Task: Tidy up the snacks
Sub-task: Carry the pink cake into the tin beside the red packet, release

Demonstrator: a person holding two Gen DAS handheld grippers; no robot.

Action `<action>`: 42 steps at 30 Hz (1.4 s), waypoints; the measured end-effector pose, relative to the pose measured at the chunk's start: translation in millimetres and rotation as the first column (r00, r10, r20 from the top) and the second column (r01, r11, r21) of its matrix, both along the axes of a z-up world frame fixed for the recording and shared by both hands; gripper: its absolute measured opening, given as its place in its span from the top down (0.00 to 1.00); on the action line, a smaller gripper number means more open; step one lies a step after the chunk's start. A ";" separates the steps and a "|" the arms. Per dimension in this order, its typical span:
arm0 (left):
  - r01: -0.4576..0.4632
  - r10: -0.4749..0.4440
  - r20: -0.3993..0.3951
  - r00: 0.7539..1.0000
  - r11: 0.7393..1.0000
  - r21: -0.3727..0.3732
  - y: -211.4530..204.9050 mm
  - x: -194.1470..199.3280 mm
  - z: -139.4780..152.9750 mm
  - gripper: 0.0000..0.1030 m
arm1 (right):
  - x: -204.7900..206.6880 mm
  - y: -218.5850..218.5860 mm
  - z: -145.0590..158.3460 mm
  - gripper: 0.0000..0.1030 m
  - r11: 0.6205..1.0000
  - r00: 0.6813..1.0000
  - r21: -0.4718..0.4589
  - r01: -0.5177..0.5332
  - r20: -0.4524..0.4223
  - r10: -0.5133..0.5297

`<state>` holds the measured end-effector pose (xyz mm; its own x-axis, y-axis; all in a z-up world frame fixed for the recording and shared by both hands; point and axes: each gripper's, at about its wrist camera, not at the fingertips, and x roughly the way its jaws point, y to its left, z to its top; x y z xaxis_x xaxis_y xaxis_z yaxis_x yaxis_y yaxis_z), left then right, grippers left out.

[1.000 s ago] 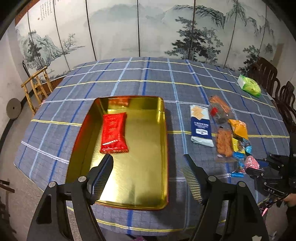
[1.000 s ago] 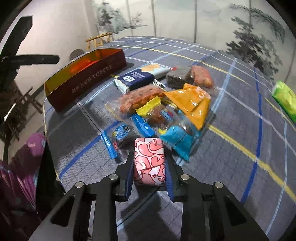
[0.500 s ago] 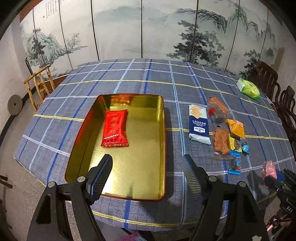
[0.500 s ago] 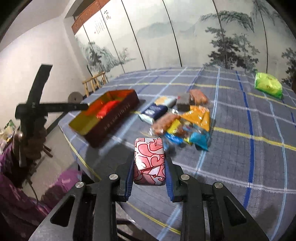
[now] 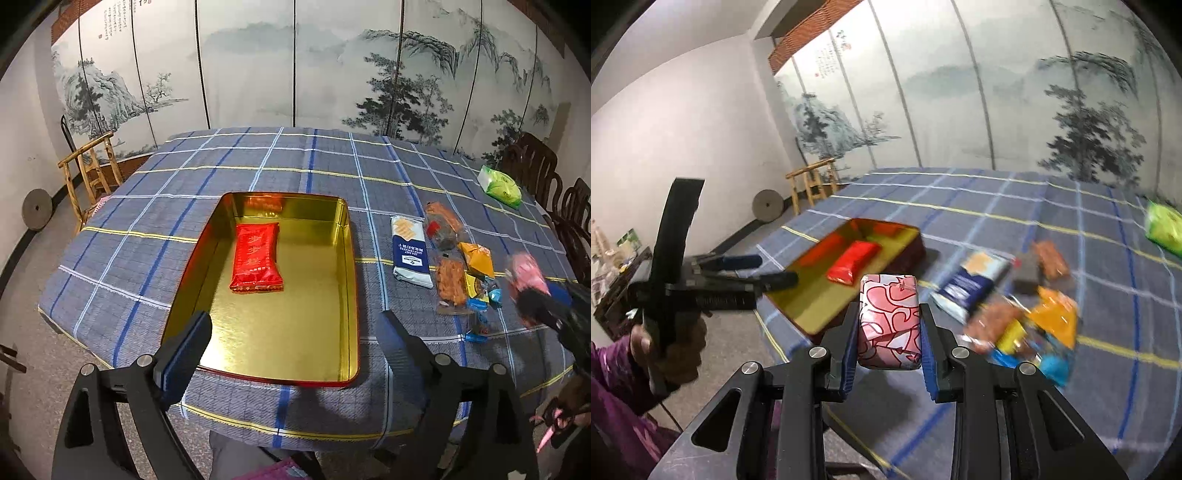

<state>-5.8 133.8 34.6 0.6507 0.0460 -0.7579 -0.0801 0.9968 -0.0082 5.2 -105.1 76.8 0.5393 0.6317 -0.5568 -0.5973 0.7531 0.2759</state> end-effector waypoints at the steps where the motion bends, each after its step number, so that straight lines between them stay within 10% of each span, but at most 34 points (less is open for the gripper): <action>1: -0.001 0.001 0.002 1.000 1.000 0.001 2.0 -1.3 0.5 0.13 | 3.9 6.7 1.7 0.71 1.000 1.000 0.000 -0.011 -0.001 0.011; 16: -0.069 0.067 -0.026 0.997 0.992 -0.110 40.8 -13.1 -5.1 0.01 | 56.0 87.6 0.1 0.70 0.995 0.991 0.044 -0.091 -0.094 0.095; 42: -0.128 0.127 0.022 0.992 0.989 0.073 73.2 -24.7 -2.6 0.01 | 157.7 195.5 -59.1 0.70 0.990 0.969 -0.140 -0.024 -0.248 -0.011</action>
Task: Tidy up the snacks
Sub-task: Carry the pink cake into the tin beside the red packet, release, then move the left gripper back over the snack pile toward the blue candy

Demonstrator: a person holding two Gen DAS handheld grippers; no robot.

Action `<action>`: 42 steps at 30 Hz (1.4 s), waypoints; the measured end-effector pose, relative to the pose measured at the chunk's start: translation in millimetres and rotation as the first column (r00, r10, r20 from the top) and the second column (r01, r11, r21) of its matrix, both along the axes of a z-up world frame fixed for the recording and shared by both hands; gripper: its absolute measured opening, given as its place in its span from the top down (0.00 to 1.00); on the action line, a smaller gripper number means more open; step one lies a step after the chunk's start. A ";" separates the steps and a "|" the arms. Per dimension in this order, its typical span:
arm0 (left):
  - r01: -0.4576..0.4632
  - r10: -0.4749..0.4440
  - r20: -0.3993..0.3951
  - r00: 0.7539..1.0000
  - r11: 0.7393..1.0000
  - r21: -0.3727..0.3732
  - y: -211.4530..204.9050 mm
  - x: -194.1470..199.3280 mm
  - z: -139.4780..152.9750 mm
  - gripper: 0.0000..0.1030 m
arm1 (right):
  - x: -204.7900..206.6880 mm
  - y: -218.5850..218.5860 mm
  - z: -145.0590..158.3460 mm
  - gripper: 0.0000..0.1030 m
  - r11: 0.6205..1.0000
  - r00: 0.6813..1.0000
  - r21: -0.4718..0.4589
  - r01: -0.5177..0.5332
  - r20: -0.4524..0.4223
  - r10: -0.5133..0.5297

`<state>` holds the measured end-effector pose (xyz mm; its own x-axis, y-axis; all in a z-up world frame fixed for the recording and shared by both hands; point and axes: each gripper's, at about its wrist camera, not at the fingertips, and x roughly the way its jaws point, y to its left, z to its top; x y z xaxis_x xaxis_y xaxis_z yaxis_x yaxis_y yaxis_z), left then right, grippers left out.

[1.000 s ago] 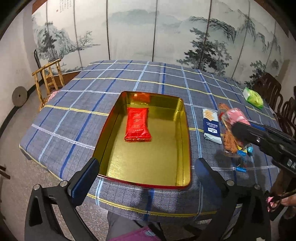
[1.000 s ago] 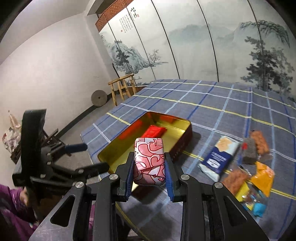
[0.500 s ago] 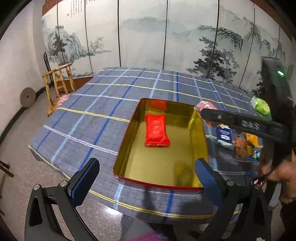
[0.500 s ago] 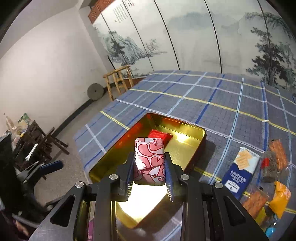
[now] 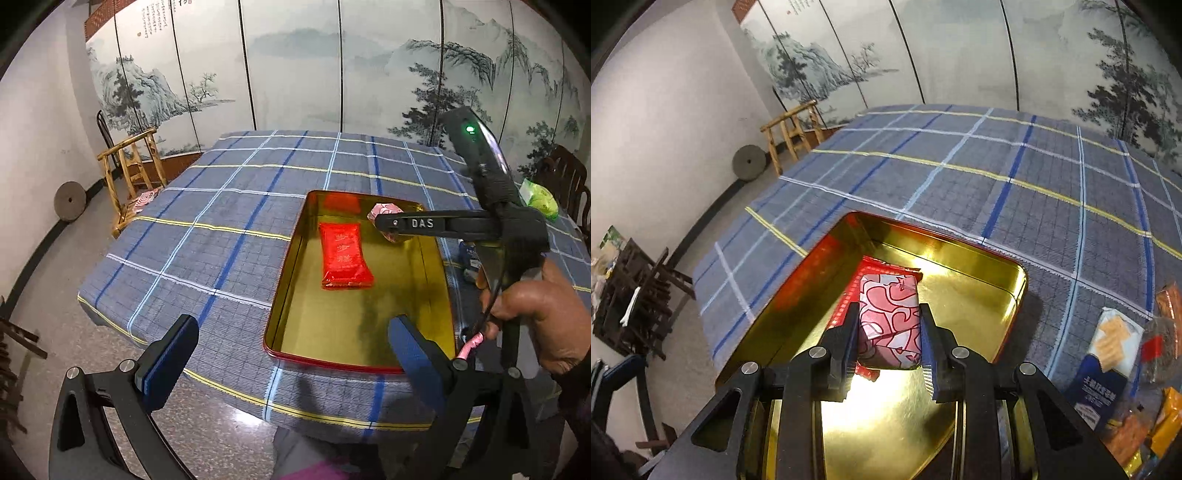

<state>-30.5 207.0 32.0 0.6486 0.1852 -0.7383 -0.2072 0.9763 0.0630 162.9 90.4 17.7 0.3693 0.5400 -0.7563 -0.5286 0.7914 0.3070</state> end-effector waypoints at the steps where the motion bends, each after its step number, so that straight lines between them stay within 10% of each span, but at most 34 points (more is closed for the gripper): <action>1: -0.003 0.003 -0.005 1.000 1.000 -0.001 0.9 0.9 -1.1 0.01 | 3.1 1.2 -2.3 0.70 1.000 1.000 -0.006 0.008 -0.005 -0.008; 25: -0.006 0.005 -0.056 0.998 1.000 -0.009 11.3 8.9 -16.2 0.01 | 22.3 13.8 -20.7 0.70 0.997 0.998 -0.044 0.058 -0.027 -0.059; 42: 0.045 -0.044 -0.059 0.997 0.999 0.010 -14.9 4.3 -8.2 0.01 | -73.3 -71.9 48.9 0.67 0.979 0.982 0.200 0.044 0.170 -0.079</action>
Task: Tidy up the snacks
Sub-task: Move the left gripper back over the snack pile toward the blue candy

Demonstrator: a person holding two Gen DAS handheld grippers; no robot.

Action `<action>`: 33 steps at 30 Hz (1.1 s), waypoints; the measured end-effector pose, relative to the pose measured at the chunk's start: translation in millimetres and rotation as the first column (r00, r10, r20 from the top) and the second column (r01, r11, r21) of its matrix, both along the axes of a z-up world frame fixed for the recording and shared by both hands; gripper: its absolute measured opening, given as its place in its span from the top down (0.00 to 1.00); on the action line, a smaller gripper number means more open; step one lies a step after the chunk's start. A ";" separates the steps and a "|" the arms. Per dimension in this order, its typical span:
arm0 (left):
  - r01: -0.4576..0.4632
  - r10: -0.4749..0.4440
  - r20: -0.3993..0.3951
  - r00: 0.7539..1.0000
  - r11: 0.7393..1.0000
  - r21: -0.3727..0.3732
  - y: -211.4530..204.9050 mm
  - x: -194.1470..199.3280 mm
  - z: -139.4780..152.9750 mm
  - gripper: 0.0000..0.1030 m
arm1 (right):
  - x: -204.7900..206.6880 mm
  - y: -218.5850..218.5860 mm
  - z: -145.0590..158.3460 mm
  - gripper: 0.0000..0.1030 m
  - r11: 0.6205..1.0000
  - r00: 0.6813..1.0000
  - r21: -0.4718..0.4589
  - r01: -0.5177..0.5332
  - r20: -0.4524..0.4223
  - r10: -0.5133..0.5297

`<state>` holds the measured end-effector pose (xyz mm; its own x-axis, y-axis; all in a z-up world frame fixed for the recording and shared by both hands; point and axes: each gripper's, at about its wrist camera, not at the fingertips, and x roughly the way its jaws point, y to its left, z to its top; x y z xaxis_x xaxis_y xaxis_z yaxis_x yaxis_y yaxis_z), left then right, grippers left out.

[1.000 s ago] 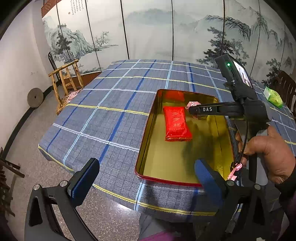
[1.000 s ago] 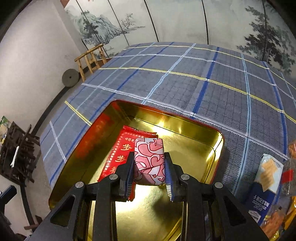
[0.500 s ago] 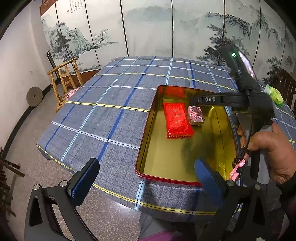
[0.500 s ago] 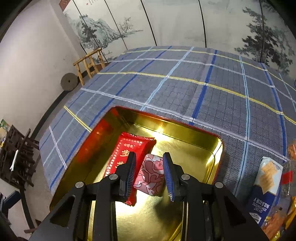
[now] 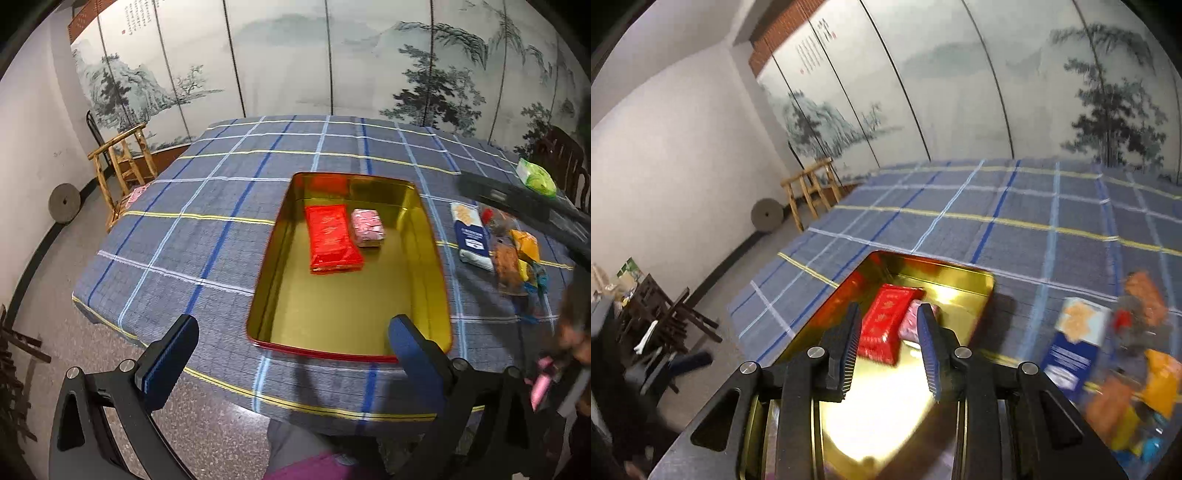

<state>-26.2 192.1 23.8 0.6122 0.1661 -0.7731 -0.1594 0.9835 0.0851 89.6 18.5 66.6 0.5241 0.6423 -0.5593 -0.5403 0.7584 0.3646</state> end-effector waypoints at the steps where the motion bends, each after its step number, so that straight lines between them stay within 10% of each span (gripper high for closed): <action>1: 0.009 -0.009 -0.002 1.000 1.000 0.001 -4.1 -0.1 0.5 0.01 | -10.4 -12.5 3.5 0.66 1.000 1.000 -0.006 0.013 0.026 -0.013; 15: 0.244 -0.245 -0.044 0.969 0.970 -0.023 -77.8 2.4 0.7 0.01 | -69.3 -210.2 -33.3 0.58 0.897 0.914 -0.176 0.405 0.065 -0.400; 29: 0.475 -0.542 -0.139 0.829 0.813 -0.335 -171.3 37.3 -31.1 0.05 | -59.3 -288.0 -87.3 0.58 0.839 0.850 -0.183 0.512 -0.031 -0.525; 33: 0.484 -0.579 -0.193 0.792 0.789 -0.378 -205.8 51.9 -49.9 0.30 | -58.5 -292.0 -96.2 0.57 0.846 0.852 -0.162 0.508 -0.054 -0.522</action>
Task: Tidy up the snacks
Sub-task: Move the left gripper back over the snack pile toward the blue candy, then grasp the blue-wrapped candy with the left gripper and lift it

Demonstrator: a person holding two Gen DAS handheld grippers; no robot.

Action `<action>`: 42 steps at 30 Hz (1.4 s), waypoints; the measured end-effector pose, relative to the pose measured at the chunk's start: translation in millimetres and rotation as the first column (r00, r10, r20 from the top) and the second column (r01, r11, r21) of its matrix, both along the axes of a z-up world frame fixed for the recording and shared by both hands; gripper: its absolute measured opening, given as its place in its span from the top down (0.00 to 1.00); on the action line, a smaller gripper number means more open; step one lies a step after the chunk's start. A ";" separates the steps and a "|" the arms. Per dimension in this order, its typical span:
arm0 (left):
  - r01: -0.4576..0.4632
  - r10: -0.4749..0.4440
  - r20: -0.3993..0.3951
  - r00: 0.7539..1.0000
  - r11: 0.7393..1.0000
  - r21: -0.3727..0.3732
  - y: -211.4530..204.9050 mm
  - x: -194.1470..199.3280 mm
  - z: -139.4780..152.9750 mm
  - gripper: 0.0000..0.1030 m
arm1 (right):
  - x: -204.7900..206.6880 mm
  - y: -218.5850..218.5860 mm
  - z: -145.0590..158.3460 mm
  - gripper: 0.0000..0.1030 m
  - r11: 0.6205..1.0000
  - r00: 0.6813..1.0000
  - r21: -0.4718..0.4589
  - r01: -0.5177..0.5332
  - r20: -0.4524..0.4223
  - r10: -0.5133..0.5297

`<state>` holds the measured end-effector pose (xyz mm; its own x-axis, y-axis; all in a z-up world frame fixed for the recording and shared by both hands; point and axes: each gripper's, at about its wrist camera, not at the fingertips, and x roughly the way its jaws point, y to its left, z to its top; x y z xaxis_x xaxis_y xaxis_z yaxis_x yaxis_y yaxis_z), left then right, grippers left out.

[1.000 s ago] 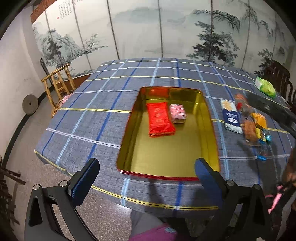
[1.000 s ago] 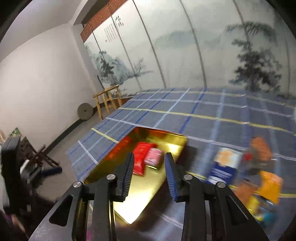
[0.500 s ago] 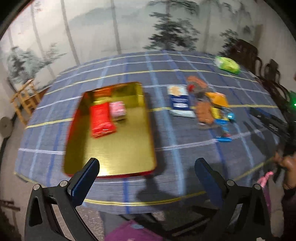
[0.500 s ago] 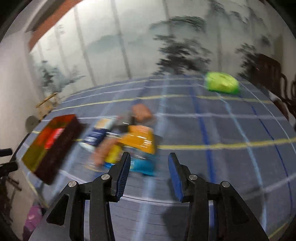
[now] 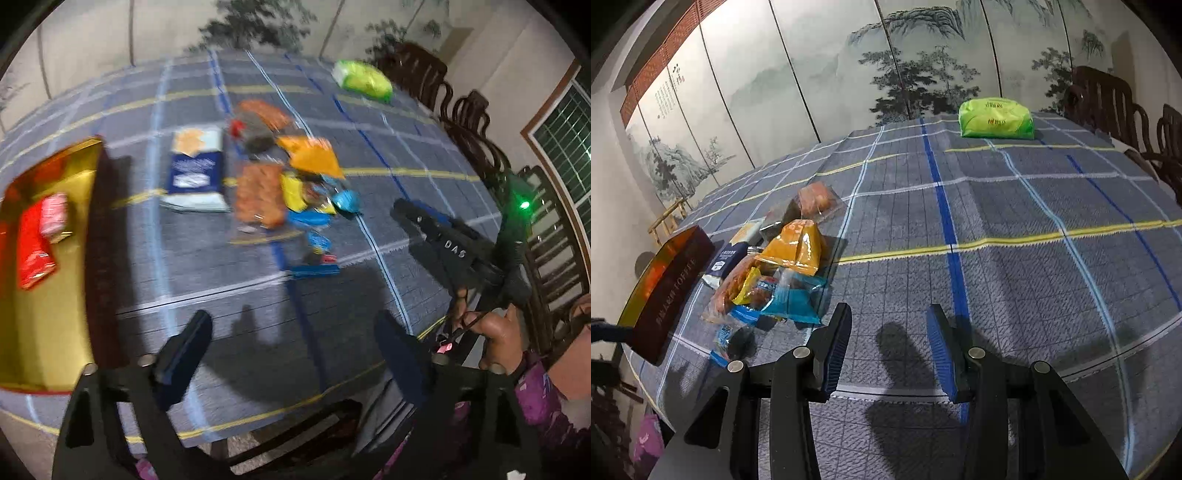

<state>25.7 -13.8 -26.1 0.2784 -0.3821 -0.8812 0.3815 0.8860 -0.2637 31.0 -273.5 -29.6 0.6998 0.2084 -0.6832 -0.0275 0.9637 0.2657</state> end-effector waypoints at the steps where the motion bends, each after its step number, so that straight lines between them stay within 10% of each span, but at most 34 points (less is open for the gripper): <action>1: 0.009 -0.009 -0.021 1.000 1.000 0.000 -6.3 3.7 -4.7 0.38 | 0.4 -1.3 -1.8 0.57 1.000 1.000 0.009 0.003 -0.002 -0.003; 13: 0.001 0.001 -0.110 0.994 1.000 0.017 -55.6 44.4 -37.1 0.56 | -2.5 -20.8 -9.6 0.54 0.996 0.999 0.087 -0.004 0.033 0.001; 32: -0.083 0.084 0.017 0.996 0.996 -0.013 -40.5 32.5 -15.9 0.91 | 2.4 -32.4 2.2 0.45 0.985 0.998 0.167 -0.040 0.052 0.032; 42: -0.095 0.095 0.026 0.995 0.995 -0.015 -9.7 15.3 -5.1 0.96 | 48.3 6.8 40.4 0.37 0.964 0.966 0.072 -0.255 0.065 0.251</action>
